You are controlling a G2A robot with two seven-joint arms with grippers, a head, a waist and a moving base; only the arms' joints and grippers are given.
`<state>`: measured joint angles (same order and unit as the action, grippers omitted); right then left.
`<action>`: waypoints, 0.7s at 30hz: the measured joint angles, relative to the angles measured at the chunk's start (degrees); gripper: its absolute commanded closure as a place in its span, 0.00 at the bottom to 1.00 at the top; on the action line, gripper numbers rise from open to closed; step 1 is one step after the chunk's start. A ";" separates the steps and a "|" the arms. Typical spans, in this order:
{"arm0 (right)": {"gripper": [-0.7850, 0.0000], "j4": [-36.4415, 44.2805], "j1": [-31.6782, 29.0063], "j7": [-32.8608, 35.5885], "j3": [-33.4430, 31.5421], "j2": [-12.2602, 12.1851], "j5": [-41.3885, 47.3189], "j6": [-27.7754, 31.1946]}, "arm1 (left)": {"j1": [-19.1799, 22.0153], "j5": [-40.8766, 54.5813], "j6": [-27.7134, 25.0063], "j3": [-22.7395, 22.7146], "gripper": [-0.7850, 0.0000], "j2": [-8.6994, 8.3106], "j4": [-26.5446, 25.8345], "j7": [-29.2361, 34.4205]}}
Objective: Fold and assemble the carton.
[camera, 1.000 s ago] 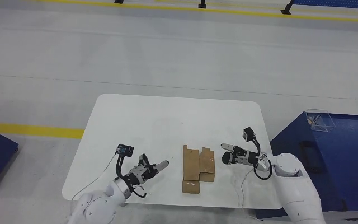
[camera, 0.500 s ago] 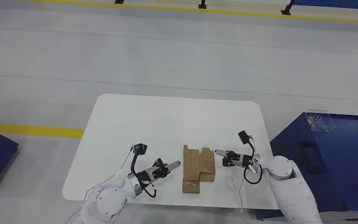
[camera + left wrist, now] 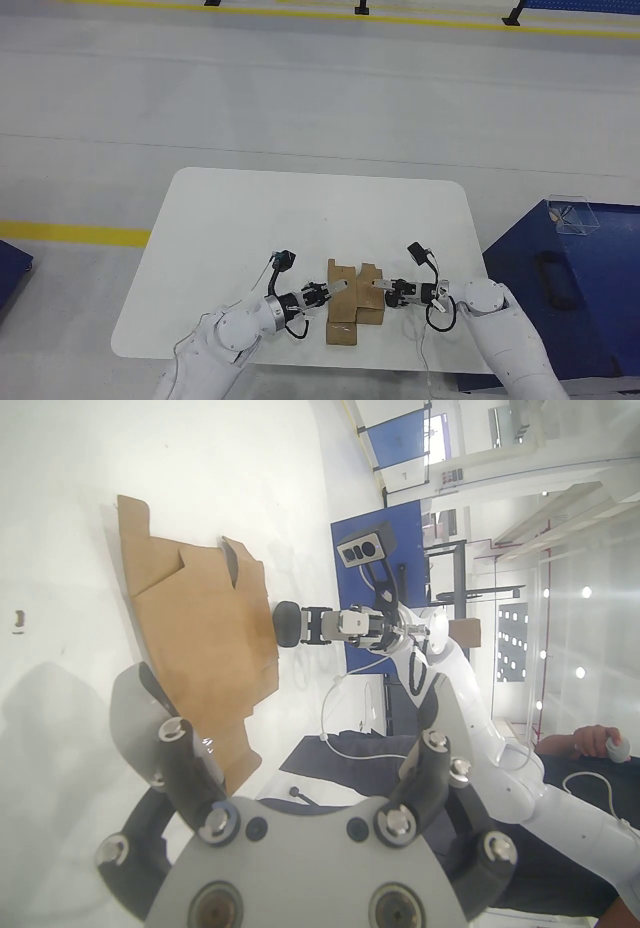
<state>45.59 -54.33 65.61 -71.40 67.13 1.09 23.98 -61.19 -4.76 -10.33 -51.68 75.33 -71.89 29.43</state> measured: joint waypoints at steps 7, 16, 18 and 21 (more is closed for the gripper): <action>0.00 -4.67 2.54 -1.14 4.35 1.73 1.89 1.87 | 2.55 3.05 -0.68 2.75 0.00 1.59 6.00 0.65; 1.00 -9.26 5.33 -2.81 8.09 3.84 5.13 4.31 | 3.28 4.75 -1.89 3.60 0.00 2.53 9.17 0.70; 1.00 -10.00 5.64 -2.75 8.27 4.04 6.00 4.90 | 3.17 4.98 -2.46 3.37 0.00 2.58 9.10 0.37; 1.00 -11.31 6.22 -2.33 8.40 4.15 6.75 5.60 | 2.53 5.59 -3.79 2.33 0.00 2.41 8.55 -0.09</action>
<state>34.28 -48.10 63.28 -63.00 71.28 7.84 29.58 -58.65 0.83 -14.12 -49.35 77.74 -63.33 29.33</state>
